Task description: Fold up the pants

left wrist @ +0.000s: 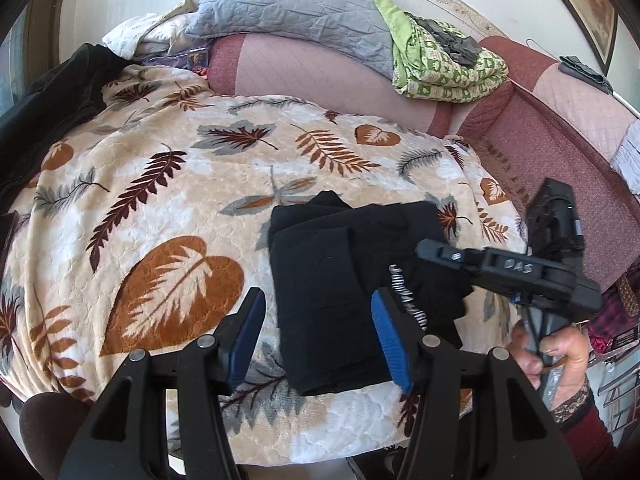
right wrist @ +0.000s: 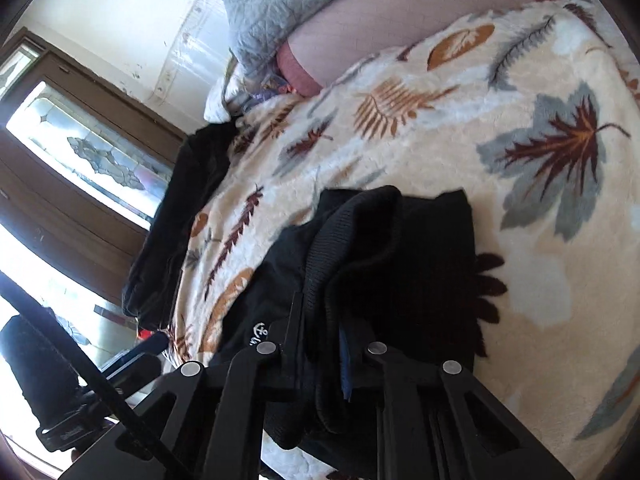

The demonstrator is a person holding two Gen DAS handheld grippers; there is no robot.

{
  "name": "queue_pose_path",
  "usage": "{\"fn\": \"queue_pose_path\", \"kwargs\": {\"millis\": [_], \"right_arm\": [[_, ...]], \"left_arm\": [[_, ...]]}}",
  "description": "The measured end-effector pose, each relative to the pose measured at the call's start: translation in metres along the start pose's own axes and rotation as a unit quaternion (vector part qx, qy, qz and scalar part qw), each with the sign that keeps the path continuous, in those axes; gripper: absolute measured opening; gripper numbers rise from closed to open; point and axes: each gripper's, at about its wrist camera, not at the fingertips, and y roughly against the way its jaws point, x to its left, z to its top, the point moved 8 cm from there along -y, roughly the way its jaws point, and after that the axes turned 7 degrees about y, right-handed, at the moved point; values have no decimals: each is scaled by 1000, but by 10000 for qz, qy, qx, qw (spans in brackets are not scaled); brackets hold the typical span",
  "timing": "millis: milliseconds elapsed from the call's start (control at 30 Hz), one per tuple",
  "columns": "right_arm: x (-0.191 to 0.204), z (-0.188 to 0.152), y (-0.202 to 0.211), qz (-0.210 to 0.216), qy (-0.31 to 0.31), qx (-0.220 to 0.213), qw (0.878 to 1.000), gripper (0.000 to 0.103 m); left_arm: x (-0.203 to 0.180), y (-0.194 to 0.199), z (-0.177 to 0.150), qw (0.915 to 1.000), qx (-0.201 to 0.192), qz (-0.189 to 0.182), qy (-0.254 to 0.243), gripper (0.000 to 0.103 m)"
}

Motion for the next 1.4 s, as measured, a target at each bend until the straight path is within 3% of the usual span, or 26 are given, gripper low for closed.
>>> {"fn": "queue_pose_path", "kwargs": {"millis": [167,367,533,633,700,900,1033,1167,1233,1267,1333,1400], "right_arm": [[-22,5,23,-259,-175,-269,9991,14],[-49,-11,20,-890,-83,21,9960,14],[-50,-13,17,-1248,246,100,9918,16],[-62,-17,10,-1484,191,239,9885,28],[-73,-18,9,-1563,29,250,9874,50],[-85,-16,18,-1445,-364,64,9888,55],[-89,-12,27,-1692,-392,-102,9847,62],[-102,-5,46,-2108,-535,-405,9752,64],[-102,0,55,-2034,-597,-646,9751,64],[-96,4,62,-1782,-637,-907,9777,64],[-76,13,72,-1057,-575,-1314,9840,64],[-55,18,74,-268,-499,-1456,9877,64]], "left_arm": [[-1,-12,4,10000,87,6,3,60],[-21,-47,-6,9988,452,-118,-150,60],[-19,-85,-32,9951,883,258,-374,61],[-11,-91,-38,9959,899,96,-76,64],[-8,-90,-38,9961,873,78,-3,68],[4,-86,-41,9961,811,-59,352,75],[9,-75,-43,9949,914,-70,430,84],[6,-53,-40,9962,844,-92,175,83],[1,-40,-35,9974,688,-201,85,83],[-2,-35,-33,9978,618,-236,57,83],[-5,-29,-24,9983,484,-312,61,83],[-5,-30,-19,9981,469,-386,131,83]]}}
